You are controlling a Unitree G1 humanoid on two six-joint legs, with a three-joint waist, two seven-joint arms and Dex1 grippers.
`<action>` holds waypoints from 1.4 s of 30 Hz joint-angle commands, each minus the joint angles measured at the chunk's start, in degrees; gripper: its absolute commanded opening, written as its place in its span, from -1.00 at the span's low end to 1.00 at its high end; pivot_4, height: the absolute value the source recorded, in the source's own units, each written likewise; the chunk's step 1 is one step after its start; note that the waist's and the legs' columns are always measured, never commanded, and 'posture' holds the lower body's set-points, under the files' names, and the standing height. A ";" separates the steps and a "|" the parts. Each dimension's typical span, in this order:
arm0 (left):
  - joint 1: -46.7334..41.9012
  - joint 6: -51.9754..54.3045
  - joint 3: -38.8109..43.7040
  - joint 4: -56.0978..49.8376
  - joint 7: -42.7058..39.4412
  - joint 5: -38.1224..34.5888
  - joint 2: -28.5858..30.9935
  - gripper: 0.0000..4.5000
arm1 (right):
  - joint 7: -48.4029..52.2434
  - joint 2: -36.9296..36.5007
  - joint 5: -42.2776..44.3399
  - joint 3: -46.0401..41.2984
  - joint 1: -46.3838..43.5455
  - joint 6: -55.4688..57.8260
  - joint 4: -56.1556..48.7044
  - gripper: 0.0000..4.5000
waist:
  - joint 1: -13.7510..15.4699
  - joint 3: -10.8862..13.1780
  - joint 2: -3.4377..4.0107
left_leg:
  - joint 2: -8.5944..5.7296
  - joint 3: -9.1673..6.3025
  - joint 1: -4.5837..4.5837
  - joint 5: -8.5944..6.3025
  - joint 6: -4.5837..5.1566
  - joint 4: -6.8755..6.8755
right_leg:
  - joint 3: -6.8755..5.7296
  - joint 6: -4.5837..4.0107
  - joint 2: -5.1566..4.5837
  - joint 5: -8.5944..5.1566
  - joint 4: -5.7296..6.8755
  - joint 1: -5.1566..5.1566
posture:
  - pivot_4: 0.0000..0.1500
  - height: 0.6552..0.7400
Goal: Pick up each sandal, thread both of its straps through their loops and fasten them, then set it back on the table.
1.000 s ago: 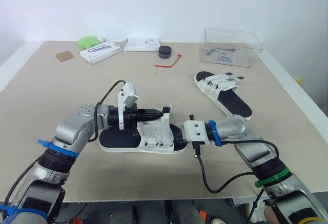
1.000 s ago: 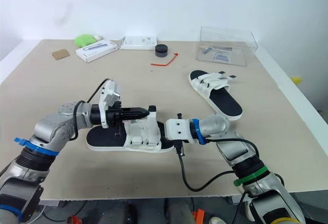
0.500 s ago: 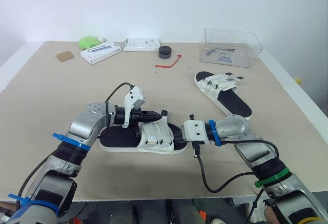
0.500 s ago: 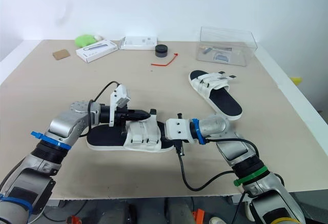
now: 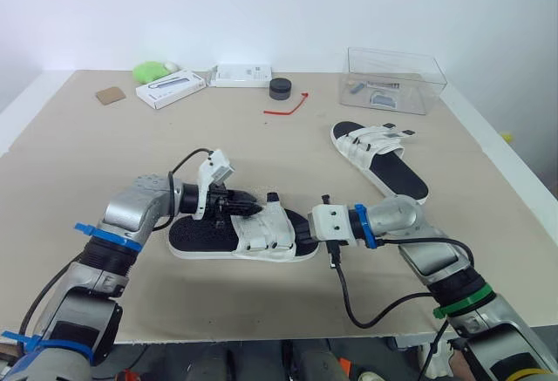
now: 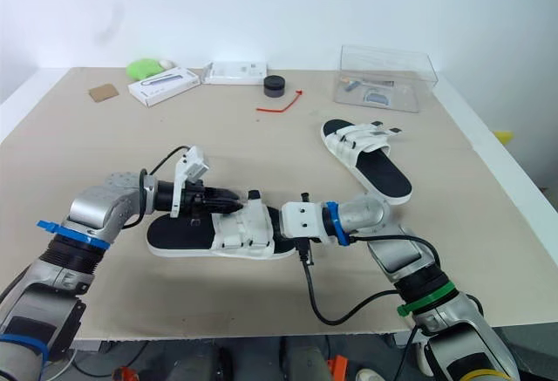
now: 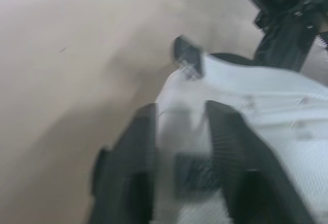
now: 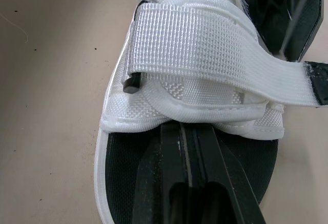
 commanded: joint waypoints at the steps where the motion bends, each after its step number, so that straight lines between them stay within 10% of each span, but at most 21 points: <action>1: -2.61 -2.62 2.45 4.47 0.47 2.71 1.71 0.27 | 0.17 -1.57 -4.34 2.07 1.69 1.43 4.16 -1.00 | 0.01 0.00 0.00 | 0.00 0.00 -0.01 0.00 0.00 0.00 | 0.00 0.00 0.00 0.00 0.00 0.00 | 1.00 1.00; 6: -5.50 -6.85 5.20 10.11 0.45 4.49 3.63 0.97 | 0.24 -2.65 -3.48 0.64 2.17 1.58 4.18 -1.00 | 0.02 0.00 -0.01 | -0.02 0.01 -0.02 0.00 0.00 0.00 | 0.00 0.00 -0.02 0.00 0.00 -0.01 | 1.00 1.00; 9: -5.60 -12.50 9.65 9.00 -0.99 2.87 4.99 0.99 | 0.01 -3.33 1.91 -4.40 2.87 7.57 2.84 -1.00 | 0.02 0.00 -0.02 | -0.02 0.01 -0.07 0.00 0.00 0.00 | -0.01 0.00 -0.03 0.00 -0.01 -0.04 | 1.00 1.00; 21: 9.04 -25.77 9.70 -10.76 -11.04 3.44 10.15 1.00 | 2.74 -9.08 29.72 -27.37 10.88 26.25 -9.74 0.98 | 0.26 0.09 0.01 | -0.40 -0.08 -1.27 -0.52 0.15 0.03 | -0.44 0.15 -0.76 -0.08 -0.11 -0.90 | 1.00 1.00; 42: 0.82 -53.92 -1.30 10.04 -8.64 16.93 -6.91 0.89 | -4.75 -10.29 38.15 -36.66 17.58 32.93 -19.39 0.99 | 0.21 0.13 0.17 | -0.37 -0.69 -1.73 -0.53 0.24 0.88 | -0.74 0.36 -0.45 0.05 -0.07 -0.71 | 1.00 1.00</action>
